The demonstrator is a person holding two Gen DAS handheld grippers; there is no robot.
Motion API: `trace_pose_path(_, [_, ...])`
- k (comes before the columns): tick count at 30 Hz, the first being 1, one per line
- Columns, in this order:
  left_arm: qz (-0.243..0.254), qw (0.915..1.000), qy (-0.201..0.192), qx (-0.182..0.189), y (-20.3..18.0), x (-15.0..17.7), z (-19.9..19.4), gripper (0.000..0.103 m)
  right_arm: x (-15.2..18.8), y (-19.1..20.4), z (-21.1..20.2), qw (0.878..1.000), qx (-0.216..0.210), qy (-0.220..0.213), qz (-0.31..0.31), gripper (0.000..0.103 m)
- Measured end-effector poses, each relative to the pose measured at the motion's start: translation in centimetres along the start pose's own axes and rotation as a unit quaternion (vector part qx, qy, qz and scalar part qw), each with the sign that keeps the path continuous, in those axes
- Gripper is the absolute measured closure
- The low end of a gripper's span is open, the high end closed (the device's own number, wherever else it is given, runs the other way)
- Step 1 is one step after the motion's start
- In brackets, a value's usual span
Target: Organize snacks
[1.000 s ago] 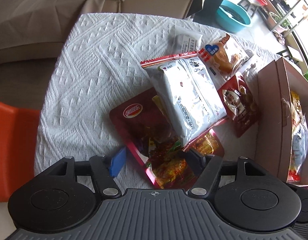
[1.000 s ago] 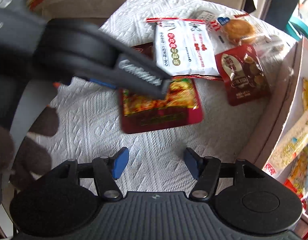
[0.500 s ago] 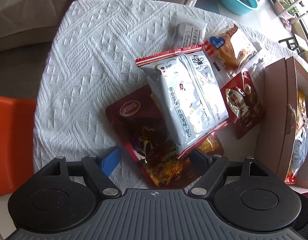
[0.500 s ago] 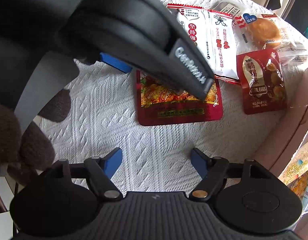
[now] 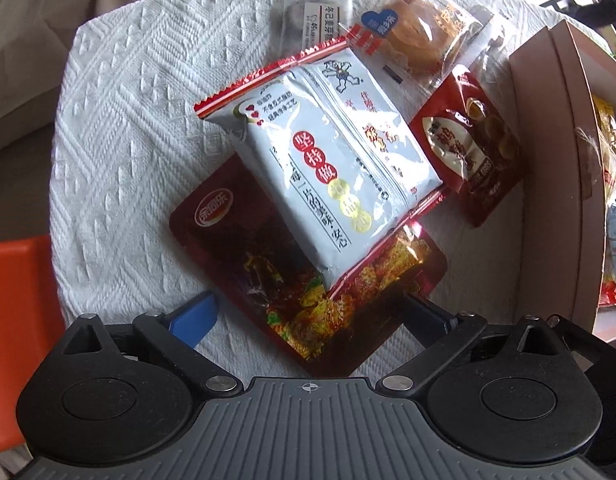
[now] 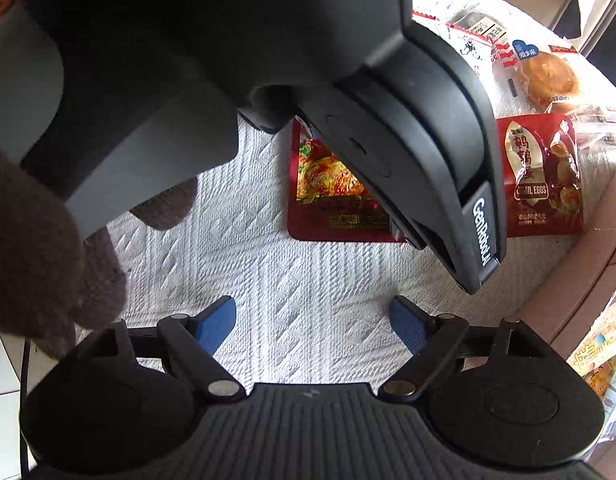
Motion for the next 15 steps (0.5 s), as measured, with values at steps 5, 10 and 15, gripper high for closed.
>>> trace_pose_path(5, [0.006, 0.9983, 0.056, -0.014, 0.5, 2.4, 0.1, 0.020, 0.5, -0.4, -0.7, 1.000, -0.014, 0.018, 0.022, 0.020])
trace_pose_path(10, [0.018, 0.9939, 0.108, -0.017, 0.1, 4.4, 0.6, 0.029, 2.6, -1.0, -0.6, 0.995, -0.013, 0.068, 0.076, 0.020])
trace_pose_path(15, [0.083, 0.9777, 0.193, -0.009, -2.1, 7.9, 1.1, 0.050, 6.0, -2.1, 0.7, 0.976, -0.044, 0.140, 0.158, 0.020])
Point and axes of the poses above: each gripper's, at about its wrist camera, not at the fingertips, and z roughly the way its jaws point, y to its left, x to its underside, the point moved 4 cm from there along z, roughly the way its jaws point, and after that the axes turned 7 degrees about z, right-handed, at the moved point
